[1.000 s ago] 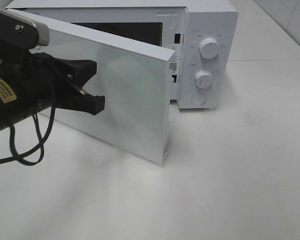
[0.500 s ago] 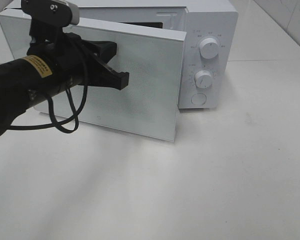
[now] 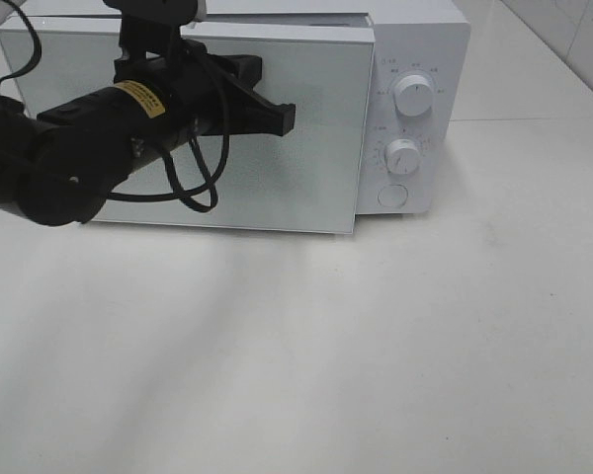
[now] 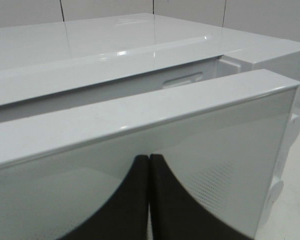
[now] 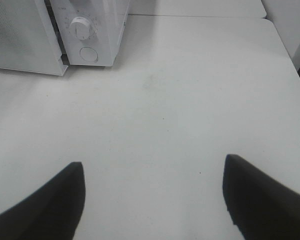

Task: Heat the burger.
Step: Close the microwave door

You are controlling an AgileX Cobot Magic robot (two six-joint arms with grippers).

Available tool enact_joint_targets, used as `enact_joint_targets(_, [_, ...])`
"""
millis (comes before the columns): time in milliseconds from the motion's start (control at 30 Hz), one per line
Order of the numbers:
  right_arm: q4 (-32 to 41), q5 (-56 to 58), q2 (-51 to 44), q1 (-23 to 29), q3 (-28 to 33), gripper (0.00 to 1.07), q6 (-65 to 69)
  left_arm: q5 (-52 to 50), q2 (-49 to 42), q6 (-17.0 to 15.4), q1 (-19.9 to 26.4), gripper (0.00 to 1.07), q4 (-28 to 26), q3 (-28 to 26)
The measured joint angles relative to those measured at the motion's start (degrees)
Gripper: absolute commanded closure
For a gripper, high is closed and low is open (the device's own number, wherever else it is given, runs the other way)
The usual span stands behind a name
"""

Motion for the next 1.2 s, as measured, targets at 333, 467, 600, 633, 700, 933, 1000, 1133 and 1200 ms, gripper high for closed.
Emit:
enact_joint_targets(333, [0.0, 0.0, 0.0, 0.0, 0.0, 0.33, 0.0, 0.4, 4.2, 0.0, -1.0, 1.07, -0.6, -6.8])
enact_joint_targets(467, [0.0, 0.0, 0.0, 0.0, 0.0, 0.33, 0.0, 0.6, 6.2, 1.1, -1.2, 1.07, -2.8, -9.5])
enact_joint_targets(600, [0.0, 0.0, 0.0, 0.0, 0.0, 0.33, 0.0, 1.4, 7.3, 2.1, -1.5, 1.07, -3.8, -11.5])
enact_joint_targets(633, [0.0, 0.0, 0.0, 0.0, 0.0, 0.33, 0.0, 1.4, 7.3, 2.1, -1.5, 1.07, -3.8, -11.5])
enact_joint_targets(700, [0.0, 0.0, 0.0, 0.0, 0.0, 0.33, 0.0, 2.1, 7.9, 3.6, -1.8, 1.07, -4.2, -12.7])
enact_joint_targets(933, [0.0, 0.0, 0.0, 0.0, 0.0, 0.33, 0.0, 5.4, 8.4, 9.1, -3.0, 1.07, -7.7, -14.9])
enact_joint_targets(1000, [0.0, 0.0, 0.0, 0.0, 0.0, 0.33, 0.0, 5.8, 8.4, 9.2, -3.3, 1.07, -8.2, -15.0])
enact_joint_targets(1133, [0.0, 0.0, 0.0, 0.0, 0.0, 0.33, 0.0, 9.2, 8.2, 9.5, -4.2, 0.99, -11.4, -15.4])
enact_joint_targets(1200, [0.0, 0.0, 0.0, 0.0, 0.0, 0.33, 0.0, 9.9, 8.0, 10.0, -4.4, 0.93, -12.0, -15.4])
